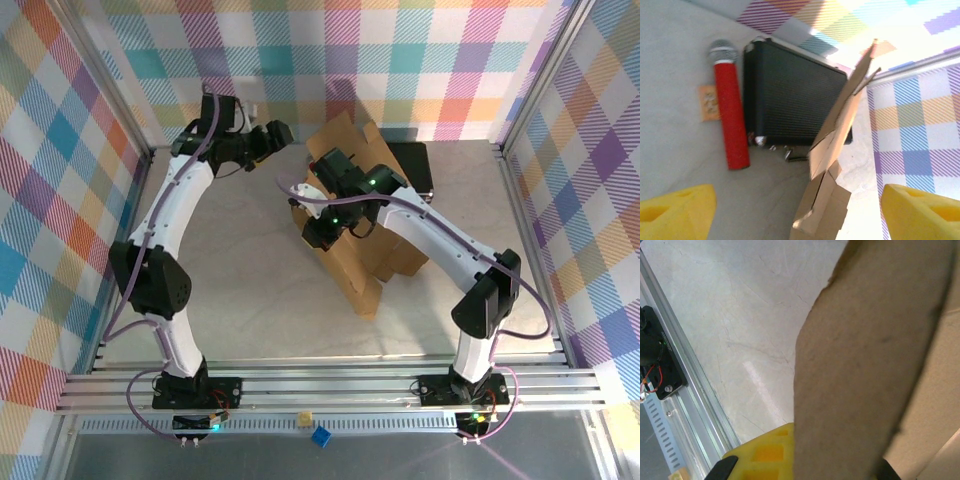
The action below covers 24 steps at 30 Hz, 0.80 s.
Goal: Fold the paper box
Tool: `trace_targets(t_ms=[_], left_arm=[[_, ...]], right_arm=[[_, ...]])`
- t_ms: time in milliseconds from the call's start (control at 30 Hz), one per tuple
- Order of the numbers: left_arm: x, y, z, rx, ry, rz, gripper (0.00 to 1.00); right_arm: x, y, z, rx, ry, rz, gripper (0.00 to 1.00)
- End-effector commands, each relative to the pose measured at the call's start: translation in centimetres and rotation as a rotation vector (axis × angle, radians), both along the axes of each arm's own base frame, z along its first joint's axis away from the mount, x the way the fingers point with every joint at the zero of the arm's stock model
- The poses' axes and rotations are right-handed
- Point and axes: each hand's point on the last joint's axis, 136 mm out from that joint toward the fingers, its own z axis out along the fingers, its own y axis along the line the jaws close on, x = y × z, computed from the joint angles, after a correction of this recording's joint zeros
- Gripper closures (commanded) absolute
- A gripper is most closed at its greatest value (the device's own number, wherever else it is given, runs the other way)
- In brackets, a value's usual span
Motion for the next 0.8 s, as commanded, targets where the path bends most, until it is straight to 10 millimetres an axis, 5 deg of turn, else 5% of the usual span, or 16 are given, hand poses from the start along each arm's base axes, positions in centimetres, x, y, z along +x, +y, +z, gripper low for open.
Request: trace_targets(t_ms=[0,267,433,767], left_arm=[[1.3,-2.8,0.6,-0.006,-0.119,-0.136,0.15],[3.8,-6.8,0.4,-0.086,-0.23,-0.233,0.14],[4.3,-7.5,1.7,-0.141,-0.317,-0.245,0.14],[4.3,-10.8,-4.2,-0.054,-0.211,-0.372,0.31]], right_arm=[[-0.8,-0.4,1.4,0.016,-0.041,0.03,1.0],[-1.4,-0.8,0.9,-0.005,-0.016,0.033,1.0],[-1.4,-0.8,0.8,-0.009,-0.01,0.033,1.0],[-1.5,-1.1,1.2,-0.014,-0.016,0.027,1.0]])
